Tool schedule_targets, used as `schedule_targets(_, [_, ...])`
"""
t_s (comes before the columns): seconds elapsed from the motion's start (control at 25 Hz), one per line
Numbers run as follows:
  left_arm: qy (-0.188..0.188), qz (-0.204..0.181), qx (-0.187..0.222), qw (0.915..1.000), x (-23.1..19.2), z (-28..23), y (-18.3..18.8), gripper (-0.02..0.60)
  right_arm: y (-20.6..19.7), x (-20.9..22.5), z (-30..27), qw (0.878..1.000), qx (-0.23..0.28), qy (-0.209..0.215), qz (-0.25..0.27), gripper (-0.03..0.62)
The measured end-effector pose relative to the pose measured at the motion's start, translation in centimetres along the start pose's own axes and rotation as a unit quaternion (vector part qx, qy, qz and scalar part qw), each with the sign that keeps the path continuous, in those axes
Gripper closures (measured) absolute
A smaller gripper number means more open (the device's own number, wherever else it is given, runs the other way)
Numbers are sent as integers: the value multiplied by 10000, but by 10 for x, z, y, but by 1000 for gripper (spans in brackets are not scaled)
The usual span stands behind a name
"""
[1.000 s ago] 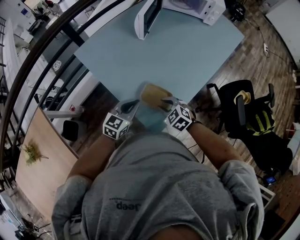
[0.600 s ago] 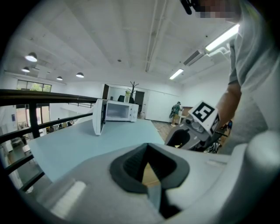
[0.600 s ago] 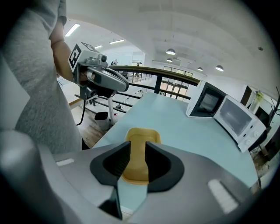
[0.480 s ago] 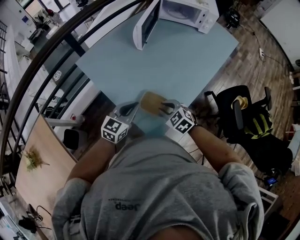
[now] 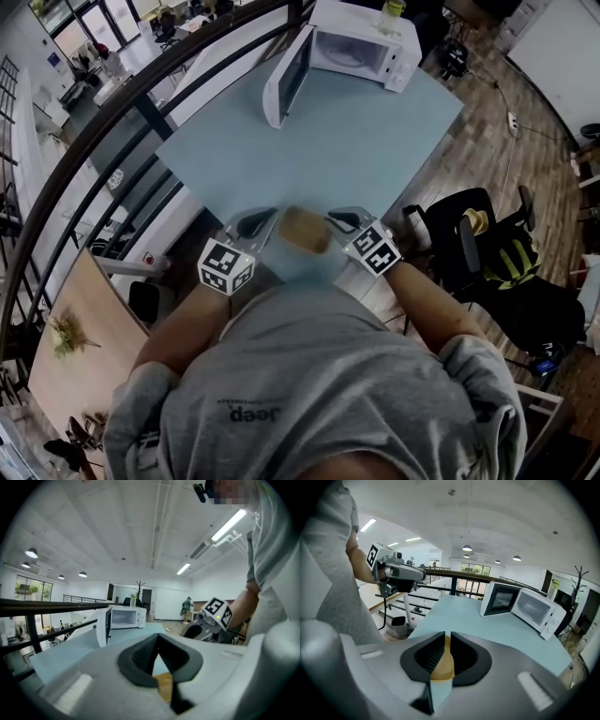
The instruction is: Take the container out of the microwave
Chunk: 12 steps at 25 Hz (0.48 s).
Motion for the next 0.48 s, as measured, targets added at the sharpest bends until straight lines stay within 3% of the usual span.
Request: schedule_targets(0.48, [48,-270,779,9966,10,23,88,557,39,28,78,9906,1208,-129,-632,589])
Point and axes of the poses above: the fingertips, and each gripper's own axes: z backward along the fingers, x to its right, y out of its top, the point moved 9 cm from there along z, backward along the fingers, and after that the axes turned 8 degrees about -x, right-handed, at the moved point
